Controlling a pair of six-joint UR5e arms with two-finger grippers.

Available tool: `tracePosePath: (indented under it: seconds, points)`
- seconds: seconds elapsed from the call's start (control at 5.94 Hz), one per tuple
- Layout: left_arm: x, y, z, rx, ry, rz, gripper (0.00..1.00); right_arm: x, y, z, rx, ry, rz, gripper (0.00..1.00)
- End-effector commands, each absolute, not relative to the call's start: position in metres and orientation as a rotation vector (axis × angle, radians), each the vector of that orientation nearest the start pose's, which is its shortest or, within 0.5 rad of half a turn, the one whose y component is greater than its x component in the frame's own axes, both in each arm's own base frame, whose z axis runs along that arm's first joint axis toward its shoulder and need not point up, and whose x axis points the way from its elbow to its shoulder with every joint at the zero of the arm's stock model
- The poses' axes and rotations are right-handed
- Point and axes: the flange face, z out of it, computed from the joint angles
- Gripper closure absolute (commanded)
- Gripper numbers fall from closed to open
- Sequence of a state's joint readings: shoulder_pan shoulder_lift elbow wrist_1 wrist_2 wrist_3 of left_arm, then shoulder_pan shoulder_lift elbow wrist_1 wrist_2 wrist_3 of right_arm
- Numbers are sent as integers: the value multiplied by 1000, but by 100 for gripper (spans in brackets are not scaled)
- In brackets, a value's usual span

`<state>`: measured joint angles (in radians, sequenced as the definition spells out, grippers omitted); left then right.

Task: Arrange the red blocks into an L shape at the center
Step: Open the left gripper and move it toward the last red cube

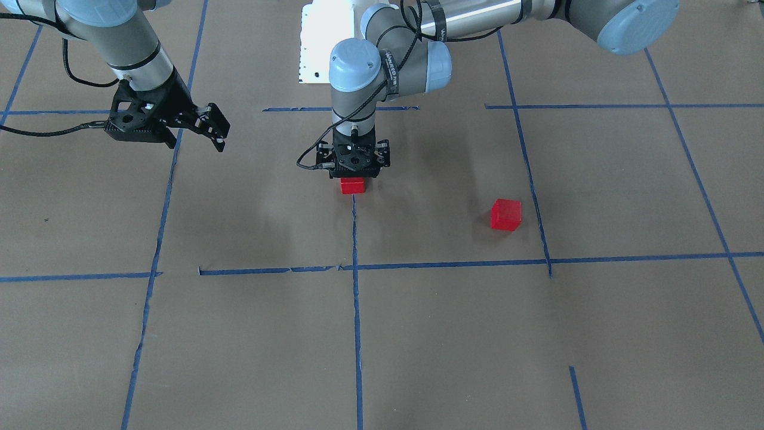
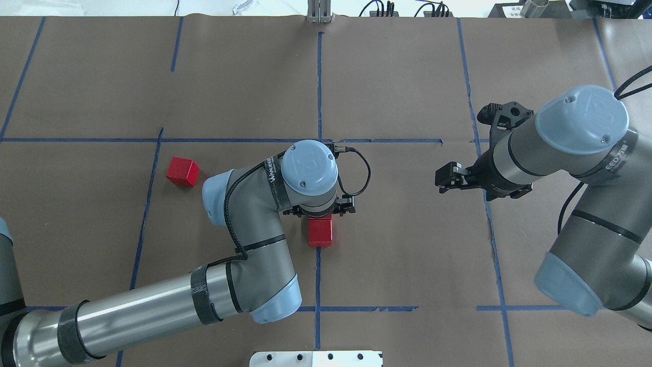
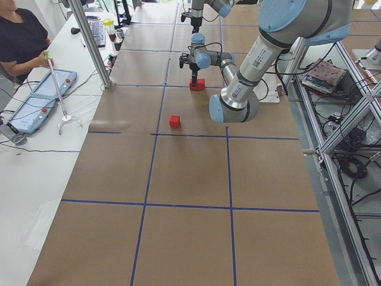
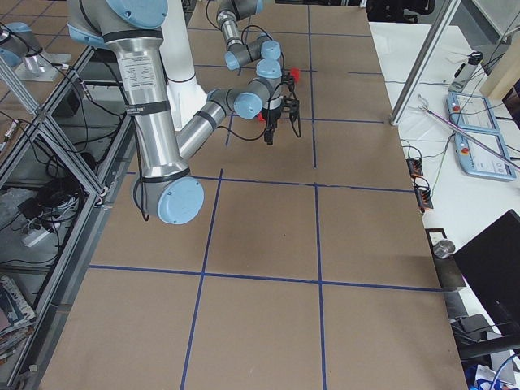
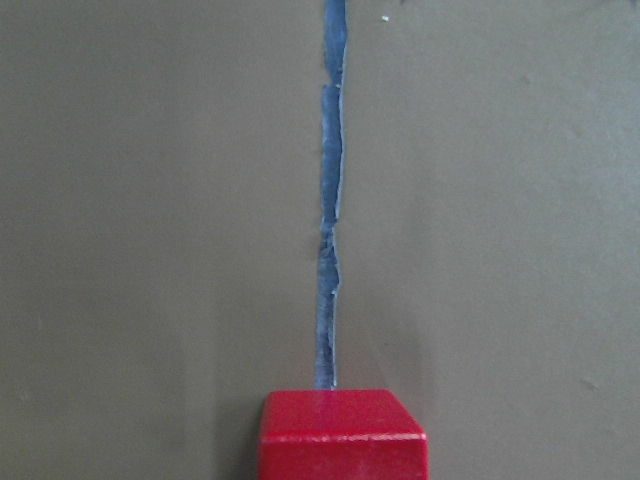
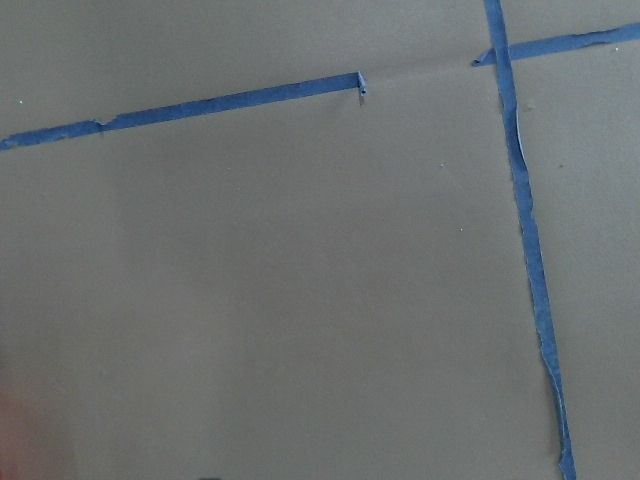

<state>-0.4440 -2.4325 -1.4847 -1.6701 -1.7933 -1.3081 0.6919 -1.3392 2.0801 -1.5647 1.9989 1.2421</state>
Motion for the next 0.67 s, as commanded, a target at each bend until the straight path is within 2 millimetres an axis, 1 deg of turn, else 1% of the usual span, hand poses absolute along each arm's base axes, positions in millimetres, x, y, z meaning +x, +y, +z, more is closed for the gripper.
tracePosePath:
  seconds: [0.0, 0.17, 0.34, 0.51]
  points:
    - [547, -464, 163, 168, 909, -144, 0, -339, -406, 311, -9, -845, 186, 0]
    - [510, -481, 198, 245, 867, -48, 0, -339, -407, 313, -10, -843, 188, 0]
    - [464, -505, 229, 306, 823, 20, 0, -339, -407, 312, -9, -844, 188, 0]
    - [412, -534, 270, 275, 812, 124, 0, -338, -407, 313, -10, -843, 187, 0]
